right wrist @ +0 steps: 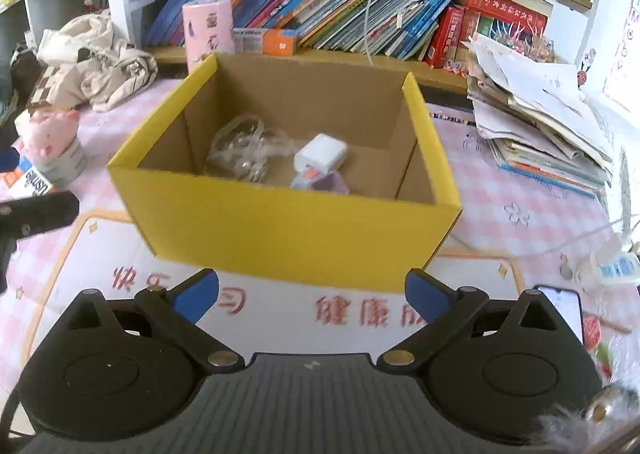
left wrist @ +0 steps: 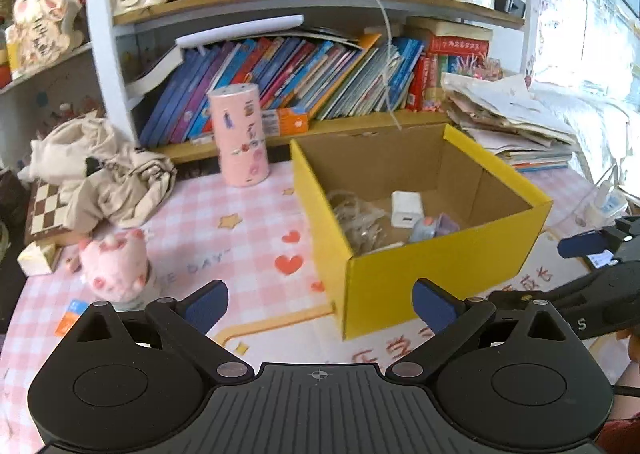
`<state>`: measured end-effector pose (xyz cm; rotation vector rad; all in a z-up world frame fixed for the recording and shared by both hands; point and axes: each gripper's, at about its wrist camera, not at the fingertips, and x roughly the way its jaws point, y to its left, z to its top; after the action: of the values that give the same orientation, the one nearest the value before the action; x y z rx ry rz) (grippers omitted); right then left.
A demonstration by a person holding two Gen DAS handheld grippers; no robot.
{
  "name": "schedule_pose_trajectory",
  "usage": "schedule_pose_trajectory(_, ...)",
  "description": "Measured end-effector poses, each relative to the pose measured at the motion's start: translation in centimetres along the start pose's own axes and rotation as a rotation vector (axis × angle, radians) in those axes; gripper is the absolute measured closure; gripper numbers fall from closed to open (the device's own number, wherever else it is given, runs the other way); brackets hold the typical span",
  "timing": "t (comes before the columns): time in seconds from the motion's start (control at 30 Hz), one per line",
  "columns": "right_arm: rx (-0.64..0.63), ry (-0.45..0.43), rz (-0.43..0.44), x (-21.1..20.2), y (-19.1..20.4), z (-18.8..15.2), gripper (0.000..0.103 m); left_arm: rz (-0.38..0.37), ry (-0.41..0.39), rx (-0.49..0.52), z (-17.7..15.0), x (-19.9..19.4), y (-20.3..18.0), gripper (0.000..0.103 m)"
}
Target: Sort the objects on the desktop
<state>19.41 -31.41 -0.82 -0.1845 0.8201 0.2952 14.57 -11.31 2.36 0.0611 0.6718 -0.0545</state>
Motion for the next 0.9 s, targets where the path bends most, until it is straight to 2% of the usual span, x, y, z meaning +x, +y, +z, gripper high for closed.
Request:
schedule_pose_trajectory(0.37,0.030,0.043,-0.003,-1.0,4.2,-1.8,0.002,-0.030,0.033,0.074,-2.8,-1.7,1.8,0.003)
schedule_pose_trajectory(0.57,0.025,0.071,0.006,-1.3,6.3,-2.5,0.002,-0.035,0.033,0.074,-3.6,-2.6,3.2,0.003)
schedule_pose_trajectory(0.9,0.012,0.070,0.020,-1.8,9.5,-2.9,0.002,-0.034,0.039,0.070,-5.0,-3.9,5.6,0.003)
